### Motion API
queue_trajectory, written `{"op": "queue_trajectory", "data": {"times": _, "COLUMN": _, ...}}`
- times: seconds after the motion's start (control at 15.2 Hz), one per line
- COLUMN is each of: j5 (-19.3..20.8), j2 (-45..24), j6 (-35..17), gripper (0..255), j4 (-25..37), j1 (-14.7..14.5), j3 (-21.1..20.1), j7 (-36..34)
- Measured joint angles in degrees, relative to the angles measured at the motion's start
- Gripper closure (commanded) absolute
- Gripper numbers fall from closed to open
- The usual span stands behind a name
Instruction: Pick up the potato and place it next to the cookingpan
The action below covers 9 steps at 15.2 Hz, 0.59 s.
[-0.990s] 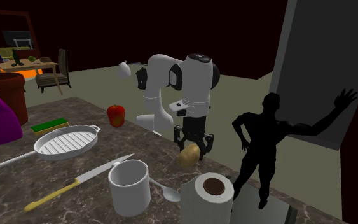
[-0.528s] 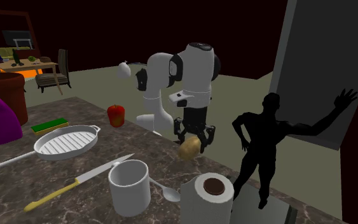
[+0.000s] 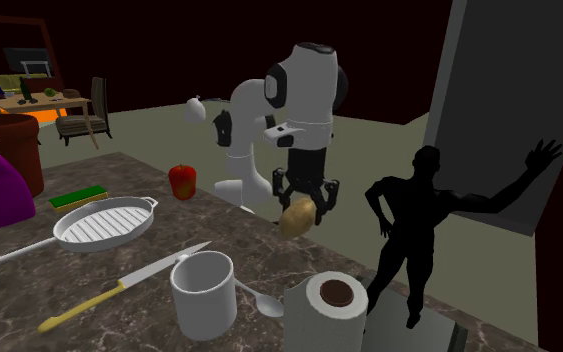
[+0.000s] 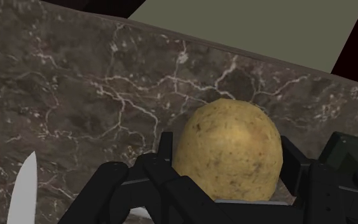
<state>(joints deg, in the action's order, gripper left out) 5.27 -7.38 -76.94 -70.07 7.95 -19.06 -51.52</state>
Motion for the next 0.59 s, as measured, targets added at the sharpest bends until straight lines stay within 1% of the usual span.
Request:
{"op": "queue_trajectory", "data": {"times": 0.4, "j5": 2.0, "j2": -4.7, "j6": 7.5, "gripper": 255, "j4": 12.0, "j1": -1.6, "j3": -0.5, "j7": -0.5}}
{"op": "queue_trajectory", "data": {"times": 0.53, "j5": 3.0, "j2": -7.1, "j6": 10.5, "gripper": 255, "j4": 17.2, "j1": -2.5, "j3": -0.7, "j7": -0.7}}
{"op": "queue_trajectory", "data": {"times": 0.59, "j5": 3.8, "j2": -8.8, "j6": 12.4, "gripper": 255, "j4": 20.9, "j1": -3.3, "j3": -0.8, "j7": -0.8}}
